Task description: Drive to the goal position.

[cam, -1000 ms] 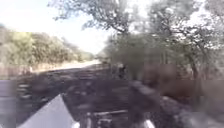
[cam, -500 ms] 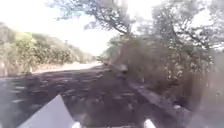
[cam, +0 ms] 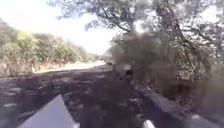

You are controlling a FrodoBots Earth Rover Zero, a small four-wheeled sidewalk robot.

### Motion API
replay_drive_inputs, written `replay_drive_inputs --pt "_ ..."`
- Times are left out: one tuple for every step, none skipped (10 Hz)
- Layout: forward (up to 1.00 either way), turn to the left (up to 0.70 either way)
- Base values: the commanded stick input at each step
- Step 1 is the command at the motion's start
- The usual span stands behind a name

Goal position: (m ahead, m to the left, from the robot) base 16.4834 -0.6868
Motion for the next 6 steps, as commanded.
replay_drive_inputs --pt "0.5 0.0" --pt "0.5 0.0" --pt "0.5 0.0" --pt "0.5 0.0" --pt "0.5 0.0" --pt "0.5 0.0"
